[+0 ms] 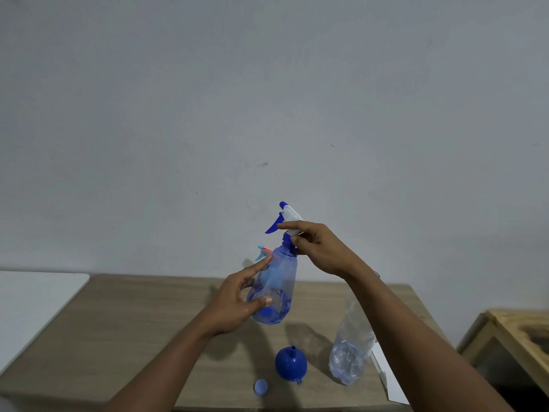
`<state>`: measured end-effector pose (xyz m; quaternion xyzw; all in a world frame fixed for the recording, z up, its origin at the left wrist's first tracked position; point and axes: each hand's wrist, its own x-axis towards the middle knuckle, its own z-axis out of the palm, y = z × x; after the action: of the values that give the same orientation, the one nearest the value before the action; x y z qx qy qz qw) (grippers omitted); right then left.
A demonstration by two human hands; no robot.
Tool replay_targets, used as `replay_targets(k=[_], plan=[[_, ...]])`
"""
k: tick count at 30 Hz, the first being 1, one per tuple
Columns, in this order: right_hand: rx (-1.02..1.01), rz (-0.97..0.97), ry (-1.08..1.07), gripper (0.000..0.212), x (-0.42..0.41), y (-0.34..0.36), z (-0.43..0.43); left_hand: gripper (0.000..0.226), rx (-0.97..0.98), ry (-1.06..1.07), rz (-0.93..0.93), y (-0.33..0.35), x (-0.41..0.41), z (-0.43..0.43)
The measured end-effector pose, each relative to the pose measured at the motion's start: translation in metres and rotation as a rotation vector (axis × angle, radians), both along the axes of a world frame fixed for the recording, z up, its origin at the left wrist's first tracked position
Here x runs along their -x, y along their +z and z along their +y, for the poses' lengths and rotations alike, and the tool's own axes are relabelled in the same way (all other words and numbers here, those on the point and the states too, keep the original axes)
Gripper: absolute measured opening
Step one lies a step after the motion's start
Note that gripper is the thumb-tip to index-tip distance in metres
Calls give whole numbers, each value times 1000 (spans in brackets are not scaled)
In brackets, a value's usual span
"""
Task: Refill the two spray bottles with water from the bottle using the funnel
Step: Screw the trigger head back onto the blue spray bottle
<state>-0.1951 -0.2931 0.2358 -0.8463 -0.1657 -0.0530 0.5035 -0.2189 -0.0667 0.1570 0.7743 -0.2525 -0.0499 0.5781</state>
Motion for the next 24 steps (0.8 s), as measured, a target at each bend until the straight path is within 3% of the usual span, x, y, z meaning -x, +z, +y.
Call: replay_targets(k=[6, 11, 16, 21, 24], plan=[[99, -103, -38, 28, 2, 2, 6, 77, 25, 5, 8, -3, 1, -4], [42, -29, -20, 30, 2, 4, 1, 78, 1, -11, -18, -1, 0, -2], [89, -82, -32, 26, 3, 8, 5, 78, 11, 4, -40, -2, 0, -6], [57, -19, -3, 36, 3, 10, 1, 78, 8, 1, -43, -1, -1, -4], [100, -92, -15, 31, 1, 9, 3, 78, 24, -1, -41, -1, -2, -5]])
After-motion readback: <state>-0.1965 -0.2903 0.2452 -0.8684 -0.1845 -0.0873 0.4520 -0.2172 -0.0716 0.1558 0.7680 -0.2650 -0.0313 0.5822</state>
